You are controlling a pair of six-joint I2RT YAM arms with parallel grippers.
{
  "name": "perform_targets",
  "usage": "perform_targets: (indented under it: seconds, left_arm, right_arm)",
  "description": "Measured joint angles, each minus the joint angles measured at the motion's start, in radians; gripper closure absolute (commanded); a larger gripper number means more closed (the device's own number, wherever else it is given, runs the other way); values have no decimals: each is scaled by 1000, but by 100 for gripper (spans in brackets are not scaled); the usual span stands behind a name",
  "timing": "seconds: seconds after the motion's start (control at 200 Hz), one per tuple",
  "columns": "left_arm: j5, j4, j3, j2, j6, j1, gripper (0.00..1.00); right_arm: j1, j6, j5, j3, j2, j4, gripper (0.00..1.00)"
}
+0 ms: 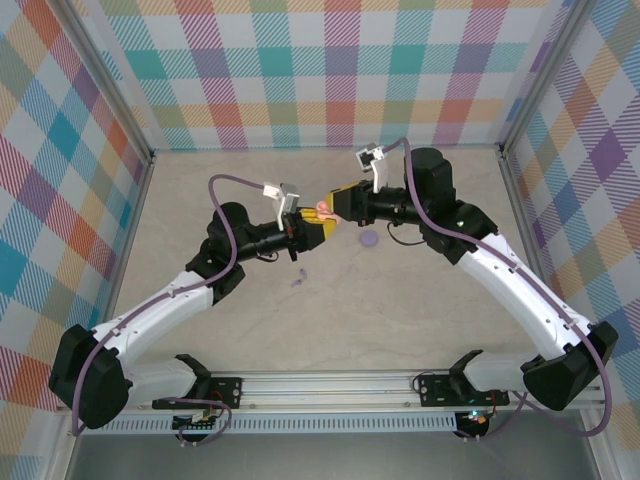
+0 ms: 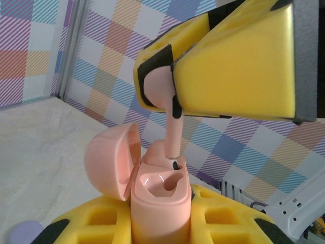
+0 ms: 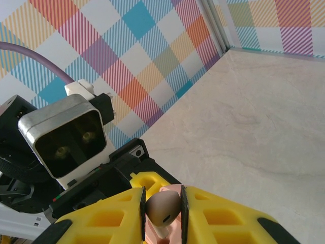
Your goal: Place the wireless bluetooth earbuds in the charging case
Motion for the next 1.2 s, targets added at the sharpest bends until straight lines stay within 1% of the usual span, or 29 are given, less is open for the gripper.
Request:
perform_targets:
  seconds: [0.7, 1.2]
  left_arm:
    - [-2, -1, 0, -5, 0, 0, 79]
    - [-13, -8, 0, -10, 4, -1, 79]
  right_arm:
    - [5, -24, -1, 5, 8, -23, 76]
    - [7, -42, -24, 12, 14, -60, 76]
